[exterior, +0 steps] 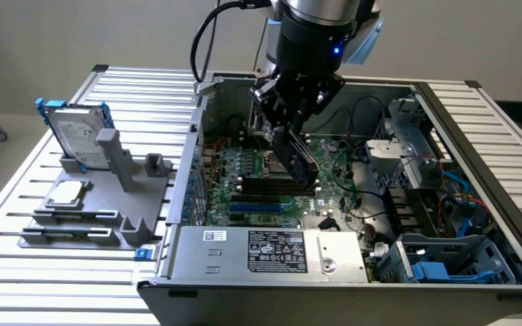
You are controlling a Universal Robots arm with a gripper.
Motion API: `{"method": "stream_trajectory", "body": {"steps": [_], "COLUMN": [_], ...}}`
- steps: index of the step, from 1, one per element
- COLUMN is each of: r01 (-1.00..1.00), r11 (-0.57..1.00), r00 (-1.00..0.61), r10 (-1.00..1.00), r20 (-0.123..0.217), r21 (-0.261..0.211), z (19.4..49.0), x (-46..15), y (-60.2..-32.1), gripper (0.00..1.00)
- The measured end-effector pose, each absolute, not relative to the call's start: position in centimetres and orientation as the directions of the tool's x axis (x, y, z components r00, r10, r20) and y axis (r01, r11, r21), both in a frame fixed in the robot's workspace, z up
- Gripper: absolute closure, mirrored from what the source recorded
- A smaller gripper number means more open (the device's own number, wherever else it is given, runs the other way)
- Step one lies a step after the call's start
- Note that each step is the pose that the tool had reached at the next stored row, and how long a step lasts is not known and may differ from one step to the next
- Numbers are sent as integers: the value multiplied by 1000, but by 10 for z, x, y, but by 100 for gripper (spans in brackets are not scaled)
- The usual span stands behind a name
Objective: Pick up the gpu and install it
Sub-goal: 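Insert the gpu into the slot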
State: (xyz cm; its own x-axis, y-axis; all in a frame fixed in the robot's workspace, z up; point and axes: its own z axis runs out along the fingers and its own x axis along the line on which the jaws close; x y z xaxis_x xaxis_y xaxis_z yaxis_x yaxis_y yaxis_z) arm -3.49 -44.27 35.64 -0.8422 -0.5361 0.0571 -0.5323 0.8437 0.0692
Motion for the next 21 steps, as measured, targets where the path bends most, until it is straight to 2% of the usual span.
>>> {"method": "stream_trajectory", "body": {"steps": [21], "r01": [-809], "r11": [584], "r00": [-582], "r10": [-811], "r20": [57], "r21": [69], "z": [343], "x": [-35], "y": [-443], "gripper": [74]}}
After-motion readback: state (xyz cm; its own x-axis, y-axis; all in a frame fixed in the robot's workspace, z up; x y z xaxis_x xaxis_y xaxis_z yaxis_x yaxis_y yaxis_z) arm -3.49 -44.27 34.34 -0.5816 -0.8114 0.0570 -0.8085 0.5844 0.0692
